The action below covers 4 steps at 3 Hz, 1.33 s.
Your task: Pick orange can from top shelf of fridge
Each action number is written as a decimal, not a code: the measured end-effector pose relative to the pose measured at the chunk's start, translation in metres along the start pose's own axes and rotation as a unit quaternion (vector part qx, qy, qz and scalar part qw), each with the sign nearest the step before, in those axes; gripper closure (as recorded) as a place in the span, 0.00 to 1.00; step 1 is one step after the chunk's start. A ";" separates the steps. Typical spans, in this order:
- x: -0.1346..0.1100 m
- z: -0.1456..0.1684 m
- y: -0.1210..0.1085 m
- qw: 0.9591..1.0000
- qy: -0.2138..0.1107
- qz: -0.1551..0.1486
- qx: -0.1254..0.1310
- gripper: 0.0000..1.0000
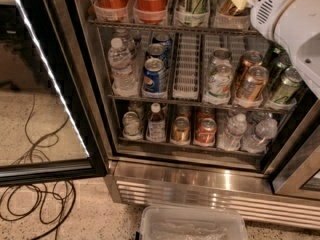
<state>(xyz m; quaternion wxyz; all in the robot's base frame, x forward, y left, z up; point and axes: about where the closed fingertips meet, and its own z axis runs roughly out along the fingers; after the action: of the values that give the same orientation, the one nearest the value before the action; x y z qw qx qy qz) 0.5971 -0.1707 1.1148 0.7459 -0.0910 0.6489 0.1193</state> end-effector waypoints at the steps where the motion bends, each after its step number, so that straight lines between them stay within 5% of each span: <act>1: 0.002 -0.020 0.010 0.999 0.017 0.032 -0.038 1.00; 4: -0.047 -0.021 0.013 0.994 -0.039 0.045 -0.095 1.00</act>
Offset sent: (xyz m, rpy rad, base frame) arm -0.0316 -0.0029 0.0213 0.0663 -0.0332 0.1628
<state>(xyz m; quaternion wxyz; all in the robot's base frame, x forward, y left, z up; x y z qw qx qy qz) 0.5670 -0.1675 1.1588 0.7525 -0.1274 0.6083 0.2180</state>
